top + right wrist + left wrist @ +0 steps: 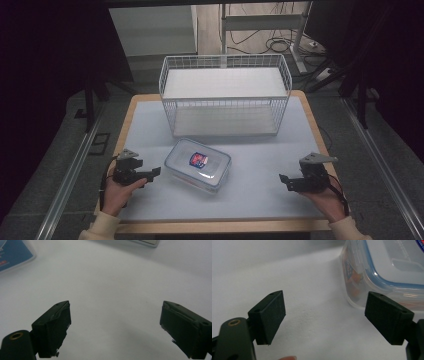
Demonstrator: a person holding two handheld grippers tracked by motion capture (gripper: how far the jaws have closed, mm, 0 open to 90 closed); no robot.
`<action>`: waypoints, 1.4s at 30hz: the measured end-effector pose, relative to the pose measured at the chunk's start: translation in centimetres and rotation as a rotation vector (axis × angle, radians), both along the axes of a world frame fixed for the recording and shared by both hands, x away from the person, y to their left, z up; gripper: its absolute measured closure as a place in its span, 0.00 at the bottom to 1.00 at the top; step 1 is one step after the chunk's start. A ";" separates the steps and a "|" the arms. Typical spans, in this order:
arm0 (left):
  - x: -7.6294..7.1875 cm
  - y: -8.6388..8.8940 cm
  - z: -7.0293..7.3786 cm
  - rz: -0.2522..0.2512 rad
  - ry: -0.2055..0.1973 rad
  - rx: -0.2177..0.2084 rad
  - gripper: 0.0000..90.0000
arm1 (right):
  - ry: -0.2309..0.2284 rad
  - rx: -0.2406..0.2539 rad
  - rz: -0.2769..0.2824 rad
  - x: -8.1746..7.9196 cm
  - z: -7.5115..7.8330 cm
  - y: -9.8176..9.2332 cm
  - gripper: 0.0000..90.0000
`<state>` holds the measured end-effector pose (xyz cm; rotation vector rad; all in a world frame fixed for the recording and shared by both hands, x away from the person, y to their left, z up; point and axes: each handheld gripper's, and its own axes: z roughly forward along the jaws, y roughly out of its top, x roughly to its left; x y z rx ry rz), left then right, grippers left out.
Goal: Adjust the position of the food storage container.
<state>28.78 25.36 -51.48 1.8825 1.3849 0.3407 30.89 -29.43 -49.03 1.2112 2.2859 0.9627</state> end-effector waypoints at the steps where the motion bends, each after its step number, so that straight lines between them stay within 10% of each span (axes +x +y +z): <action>1: 0.0 0.0 0.0 0.001 -0.001 -0.002 0.19 | 0.002 -0.005 0.004 0.0 0.0 0.1 0.12; 30: -0.4 -0.2 0.3 -0.015 0.002 -0.004 0.18 | 0.035 -0.006 0.055 -0.3 0.5 0.7 0.26; 42: -0.4 -0.2 0.2 -0.018 0.004 -0.005 0.18 | 0.088 -0.005 0.206 -1.0 1.6 4.0 0.71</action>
